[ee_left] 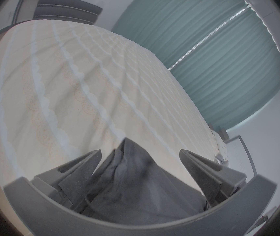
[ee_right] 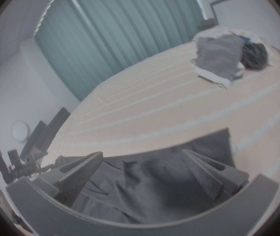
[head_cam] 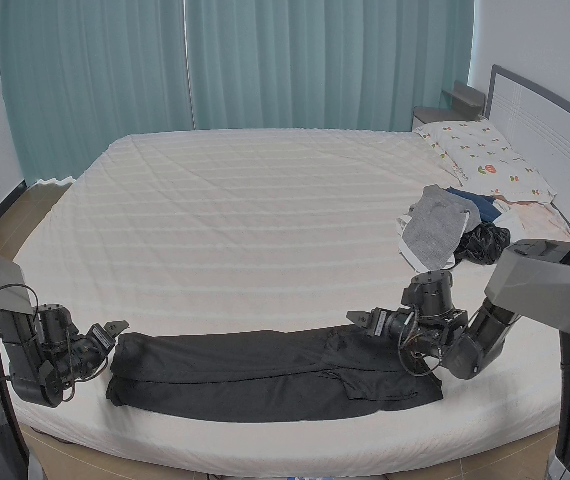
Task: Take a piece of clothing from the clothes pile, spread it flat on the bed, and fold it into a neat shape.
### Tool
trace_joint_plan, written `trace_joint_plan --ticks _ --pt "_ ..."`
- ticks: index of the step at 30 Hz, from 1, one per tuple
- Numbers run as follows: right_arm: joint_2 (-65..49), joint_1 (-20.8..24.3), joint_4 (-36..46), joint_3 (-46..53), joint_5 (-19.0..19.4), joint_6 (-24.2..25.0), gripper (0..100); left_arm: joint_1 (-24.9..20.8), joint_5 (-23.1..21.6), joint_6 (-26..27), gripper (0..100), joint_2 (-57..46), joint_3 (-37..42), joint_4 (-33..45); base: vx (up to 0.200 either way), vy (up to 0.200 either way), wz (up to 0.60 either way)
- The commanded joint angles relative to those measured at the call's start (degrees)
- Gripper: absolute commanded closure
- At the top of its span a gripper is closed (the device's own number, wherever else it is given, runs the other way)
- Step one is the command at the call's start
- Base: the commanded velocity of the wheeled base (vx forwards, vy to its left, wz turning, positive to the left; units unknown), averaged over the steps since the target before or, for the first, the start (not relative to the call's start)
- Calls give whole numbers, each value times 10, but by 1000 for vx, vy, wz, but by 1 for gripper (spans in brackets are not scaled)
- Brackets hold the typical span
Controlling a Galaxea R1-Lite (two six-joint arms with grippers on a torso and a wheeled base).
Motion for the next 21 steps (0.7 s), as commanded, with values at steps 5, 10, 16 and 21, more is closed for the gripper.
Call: trace_joint_plan --ticks 5,10,16,21 --pt "-93 -71 -104 230 39 115 0 36 -88 100 0 -49 94 -4 0 0 0" --pt "-63 -81 -226 300 75 154 0 31 -88 96 0 -45 96 -4 0 0 0" --pt "-15 -80 -337 354 84 161 0 18 -84 100 0 -37 104 -3 -167 0 0" --pt "-15 -87 -335 357 85 166 0 -5 -79 106 0 -19 116 -4 -40 0 0"
